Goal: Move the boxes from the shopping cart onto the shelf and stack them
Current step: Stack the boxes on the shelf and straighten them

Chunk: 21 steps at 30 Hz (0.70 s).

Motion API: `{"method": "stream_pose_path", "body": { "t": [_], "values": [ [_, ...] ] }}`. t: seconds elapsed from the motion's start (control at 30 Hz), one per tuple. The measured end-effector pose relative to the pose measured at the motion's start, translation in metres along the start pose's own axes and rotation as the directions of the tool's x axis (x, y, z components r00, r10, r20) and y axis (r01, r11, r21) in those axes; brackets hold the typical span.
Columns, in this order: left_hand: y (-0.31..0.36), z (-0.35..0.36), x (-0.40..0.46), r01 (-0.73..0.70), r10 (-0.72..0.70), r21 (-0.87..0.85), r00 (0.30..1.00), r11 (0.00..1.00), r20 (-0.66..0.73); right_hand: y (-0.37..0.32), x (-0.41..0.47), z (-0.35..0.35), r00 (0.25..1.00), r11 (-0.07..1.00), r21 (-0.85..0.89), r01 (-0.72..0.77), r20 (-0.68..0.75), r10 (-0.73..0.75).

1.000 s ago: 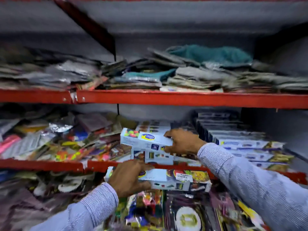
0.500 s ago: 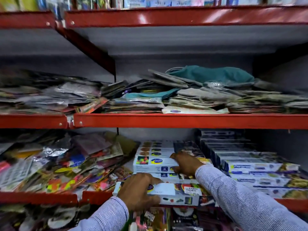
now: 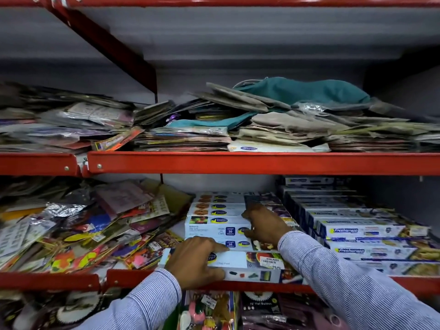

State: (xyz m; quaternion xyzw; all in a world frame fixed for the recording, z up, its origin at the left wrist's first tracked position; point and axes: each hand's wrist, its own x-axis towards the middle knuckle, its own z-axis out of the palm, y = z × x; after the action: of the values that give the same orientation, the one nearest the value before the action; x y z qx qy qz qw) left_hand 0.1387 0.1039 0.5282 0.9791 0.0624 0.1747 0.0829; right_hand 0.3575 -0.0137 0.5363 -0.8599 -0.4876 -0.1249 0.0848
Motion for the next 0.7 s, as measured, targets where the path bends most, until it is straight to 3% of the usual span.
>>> {"method": "stream_pose_path", "body": {
  "t": [0.2,0.4,0.6,0.7],
  "values": [
    [-0.004,0.004,0.019,-0.001,0.000,-0.021,1.000,1.000,-0.020,0.005,0.007,-0.009,0.998,1.000,0.005,0.025,0.062,-0.025],
    [-0.011,0.008,0.042,0.029,-0.032,-0.038,0.997,0.999,-0.076,0.015,0.000,-0.024,0.992,0.985,0.168,0.044,0.111,-0.063],
    [-0.019,0.026,0.067,-0.001,-0.021,-0.167,0.992,0.986,-0.126,0.020,-0.022,-0.014,0.999,0.972,0.231,0.046,0.017,-0.052],
    [-0.019,0.042,0.070,-0.047,0.021,-0.148,0.985,0.988,-0.172,0.015,-0.031,-0.003,0.995,0.980,0.190,0.063,-0.083,-0.048]
  ]
}}
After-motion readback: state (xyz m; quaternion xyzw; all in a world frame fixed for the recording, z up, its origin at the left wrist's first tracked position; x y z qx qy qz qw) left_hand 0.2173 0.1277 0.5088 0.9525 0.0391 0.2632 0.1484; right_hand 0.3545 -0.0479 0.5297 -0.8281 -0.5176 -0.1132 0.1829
